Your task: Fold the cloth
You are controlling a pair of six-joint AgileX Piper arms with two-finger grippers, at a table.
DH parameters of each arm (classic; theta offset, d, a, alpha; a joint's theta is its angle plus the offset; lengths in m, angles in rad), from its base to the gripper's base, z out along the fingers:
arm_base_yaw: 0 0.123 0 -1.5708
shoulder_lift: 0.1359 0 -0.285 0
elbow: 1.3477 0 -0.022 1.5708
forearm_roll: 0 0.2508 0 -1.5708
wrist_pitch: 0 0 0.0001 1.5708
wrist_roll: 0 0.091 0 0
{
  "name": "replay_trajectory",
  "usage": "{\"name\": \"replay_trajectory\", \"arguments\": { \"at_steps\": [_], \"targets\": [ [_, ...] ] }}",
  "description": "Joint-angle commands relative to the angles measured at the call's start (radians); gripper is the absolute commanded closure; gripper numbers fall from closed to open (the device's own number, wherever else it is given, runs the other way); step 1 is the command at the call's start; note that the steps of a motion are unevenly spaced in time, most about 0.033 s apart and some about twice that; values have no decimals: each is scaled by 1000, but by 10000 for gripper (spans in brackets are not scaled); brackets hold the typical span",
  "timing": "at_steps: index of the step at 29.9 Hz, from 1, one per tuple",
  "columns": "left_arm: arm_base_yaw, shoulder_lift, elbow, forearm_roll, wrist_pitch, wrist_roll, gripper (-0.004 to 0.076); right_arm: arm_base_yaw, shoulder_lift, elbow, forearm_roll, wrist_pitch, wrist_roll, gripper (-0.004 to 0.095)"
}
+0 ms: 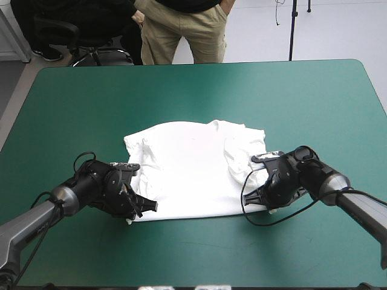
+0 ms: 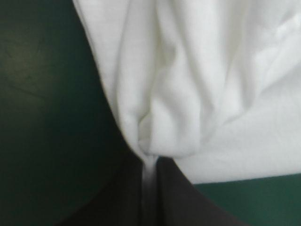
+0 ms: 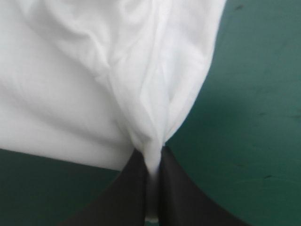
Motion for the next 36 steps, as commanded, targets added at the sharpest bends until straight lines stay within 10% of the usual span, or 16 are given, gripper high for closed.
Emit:
{"name": "replay_trajectory", "arguments": {
  "at_steps": [1,13,36],
  "targets": [
    [-3,-16,-94,77,30,-2,741,-2,-84,-94,-70,24,16,925],
    [44,70,-455,264,50,-6,741,-20,-20,-346,-173,-14,0,925],
    [147,497,-909,300,32,78,736,-241,398,-730,83,-62,-183,898]
  ]
}}
